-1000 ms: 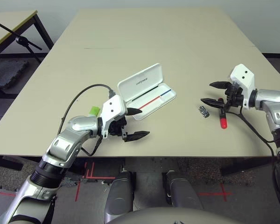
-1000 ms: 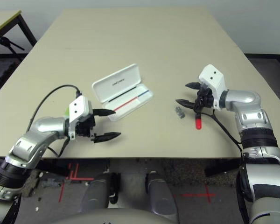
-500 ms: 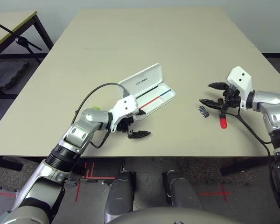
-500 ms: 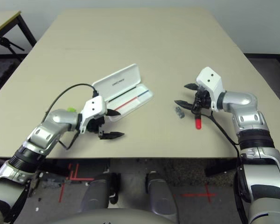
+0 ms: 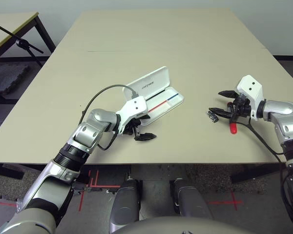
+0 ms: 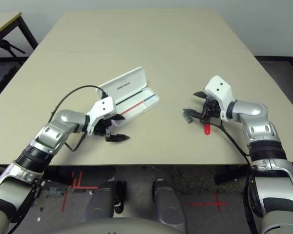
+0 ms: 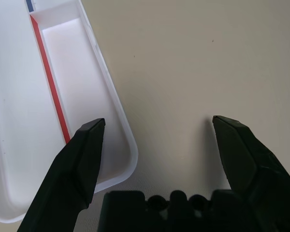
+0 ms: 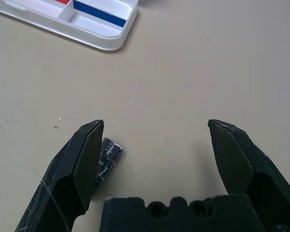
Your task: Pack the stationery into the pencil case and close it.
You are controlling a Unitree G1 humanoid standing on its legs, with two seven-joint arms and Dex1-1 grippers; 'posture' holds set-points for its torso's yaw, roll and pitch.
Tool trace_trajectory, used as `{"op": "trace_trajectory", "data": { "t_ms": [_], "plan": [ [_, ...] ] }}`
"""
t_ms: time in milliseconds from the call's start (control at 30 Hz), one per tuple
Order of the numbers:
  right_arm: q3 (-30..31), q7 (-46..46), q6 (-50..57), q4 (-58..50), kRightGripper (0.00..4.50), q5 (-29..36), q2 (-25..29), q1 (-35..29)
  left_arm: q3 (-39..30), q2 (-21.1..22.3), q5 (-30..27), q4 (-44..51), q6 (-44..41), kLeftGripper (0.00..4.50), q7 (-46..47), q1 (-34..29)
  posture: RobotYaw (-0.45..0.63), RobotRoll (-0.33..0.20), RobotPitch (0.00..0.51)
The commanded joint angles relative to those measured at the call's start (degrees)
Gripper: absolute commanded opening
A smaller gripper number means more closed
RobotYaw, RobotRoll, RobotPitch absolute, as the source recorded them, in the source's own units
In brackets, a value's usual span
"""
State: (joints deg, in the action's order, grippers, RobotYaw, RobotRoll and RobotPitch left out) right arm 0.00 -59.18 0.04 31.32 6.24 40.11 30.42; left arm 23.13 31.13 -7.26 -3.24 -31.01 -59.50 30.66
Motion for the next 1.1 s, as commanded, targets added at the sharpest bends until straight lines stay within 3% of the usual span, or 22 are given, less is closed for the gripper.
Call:
{"op": "trace_trajectory", "data": {
  "t_ms": [33,300,367,600,900,1100],
  "plan": [
    [-0.13,0.46,-0.29,-1.03,4.5,-0.15,0.17,-0.58,1.16,-0.51,1.18,-1.61,-1.22,3.53,-0.35,0.52,-0.08,0.0,0.073],
    [0.29,1.23,-0.38,-1.72,4.5,-0.42,-0.14,-0.59,-0.32,-1.25,0.54,-1.07,-1.22,0.49,-0.75,1.54,-0.08,0.0,0.074],
    [0.42,1.33,-0.31,-1.93,4.5,-0.48,-0.22,-0.66,-0.53,-1.25,0.56,-1.08,-1.33,0.03,-0.86,1.81,-0.08,0.0,0.075],
    [0.76,1.39,0.5,-3.29,4.5,-0.47,-0.52,-1.15,-0.66,0.01,1.19,0.0,0.33,0.01,-1.74,1.98,-0.09,0.0,0.08],
    [0.79,-1.76,3.84,-6.36,4.5,1.7,-0.08,-2.04,1.27,11.37,6.69,2.72,14.89,0.01,-7.81,-1.99,-0.07,0.0,0.084],
    [0.44,-4.98,7.39,-8.86,4.5,3.7,0.78,-3.06,0.71,13.63,7.92,1.14,21.5,0.01,-10.12,-3.37,-0.07,0.0,0.083]
  ]
}}
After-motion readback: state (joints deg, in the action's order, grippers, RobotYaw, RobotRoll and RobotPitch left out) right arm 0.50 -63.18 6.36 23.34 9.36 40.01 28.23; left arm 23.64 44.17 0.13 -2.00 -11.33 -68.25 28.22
